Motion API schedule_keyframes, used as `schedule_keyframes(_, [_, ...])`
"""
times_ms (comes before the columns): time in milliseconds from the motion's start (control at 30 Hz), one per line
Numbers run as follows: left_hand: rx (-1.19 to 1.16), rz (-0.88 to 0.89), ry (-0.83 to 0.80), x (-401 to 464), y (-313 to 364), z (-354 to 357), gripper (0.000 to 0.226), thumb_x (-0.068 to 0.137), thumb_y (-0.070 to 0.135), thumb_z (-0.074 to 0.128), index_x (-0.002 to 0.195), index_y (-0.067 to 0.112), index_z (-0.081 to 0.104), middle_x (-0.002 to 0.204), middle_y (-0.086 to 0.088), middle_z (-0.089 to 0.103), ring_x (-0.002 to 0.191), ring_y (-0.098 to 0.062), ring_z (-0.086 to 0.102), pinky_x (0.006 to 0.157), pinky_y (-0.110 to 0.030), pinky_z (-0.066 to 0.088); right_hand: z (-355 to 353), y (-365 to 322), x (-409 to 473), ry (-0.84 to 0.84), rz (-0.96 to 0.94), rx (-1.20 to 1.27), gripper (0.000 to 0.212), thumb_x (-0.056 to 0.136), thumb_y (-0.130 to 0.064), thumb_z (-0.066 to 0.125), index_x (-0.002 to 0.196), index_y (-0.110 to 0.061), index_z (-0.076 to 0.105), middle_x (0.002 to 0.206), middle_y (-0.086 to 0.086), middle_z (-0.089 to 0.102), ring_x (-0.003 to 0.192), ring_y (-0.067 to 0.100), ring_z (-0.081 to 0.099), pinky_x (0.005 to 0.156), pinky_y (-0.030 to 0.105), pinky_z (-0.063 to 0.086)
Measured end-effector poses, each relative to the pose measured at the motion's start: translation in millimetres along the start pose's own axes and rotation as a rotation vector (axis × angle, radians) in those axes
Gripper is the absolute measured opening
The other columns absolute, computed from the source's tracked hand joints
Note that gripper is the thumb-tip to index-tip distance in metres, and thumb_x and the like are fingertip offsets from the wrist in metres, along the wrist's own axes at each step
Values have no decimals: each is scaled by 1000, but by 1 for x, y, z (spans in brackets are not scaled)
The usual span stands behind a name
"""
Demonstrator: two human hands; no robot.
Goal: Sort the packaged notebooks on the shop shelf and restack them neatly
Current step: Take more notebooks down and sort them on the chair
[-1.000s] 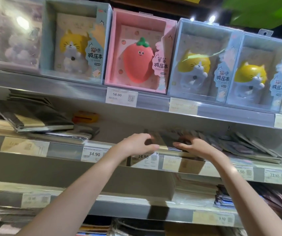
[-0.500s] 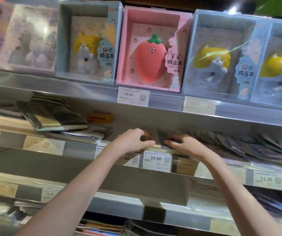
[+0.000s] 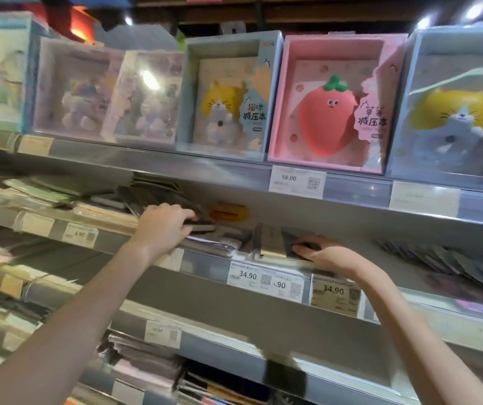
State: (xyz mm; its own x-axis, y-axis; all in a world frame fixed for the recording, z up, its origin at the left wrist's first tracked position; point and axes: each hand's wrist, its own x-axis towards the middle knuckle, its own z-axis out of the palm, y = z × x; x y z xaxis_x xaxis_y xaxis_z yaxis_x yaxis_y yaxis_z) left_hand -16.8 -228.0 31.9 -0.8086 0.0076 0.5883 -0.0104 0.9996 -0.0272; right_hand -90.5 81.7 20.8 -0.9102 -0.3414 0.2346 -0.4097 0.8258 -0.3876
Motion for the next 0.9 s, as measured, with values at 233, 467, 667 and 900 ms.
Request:
schedule_keyframes(233, [-40,-112,96,-6,-11,20,31,95,26,47,124,28,59,115,-4,64,110,-20,54,100,-34,33,-2,-2,-6,6,-16,27,34,93,-46,46,124,-33,56,126,-5,57,101,12,50,86,23,34])
schedule_keyframes(467, [-191,-43,186,-8,17,17,28,93,16,51,115,24,67,102,-10,61,99,-27,53,92,-34,31,-4,-2,-10,105,-47,36,30,92,-39,53,118,-26,60,121,-4,54,102,14,51,85,23,35])
schedule_keyframes(667, [-248,24,138,0,77,10,30,98,17,40,113,25,65,87,-1,55,86,-21,43,73,-31,27,-7,1,-13,131,-80,72,28,91,-42,54,115,-29,61,121,-8,58,99,7,53,83,18,36])
schedule_keyframes(900, [-351,90,100,8,137,25,27,93,9,40,91,18,66,87,-6,67,92,-29,54,75,-34,33,-17,10,-31,176,-55,90,46,86,-45,59,130,-34,47,130,-11,49,116,12,49,90,21,35])
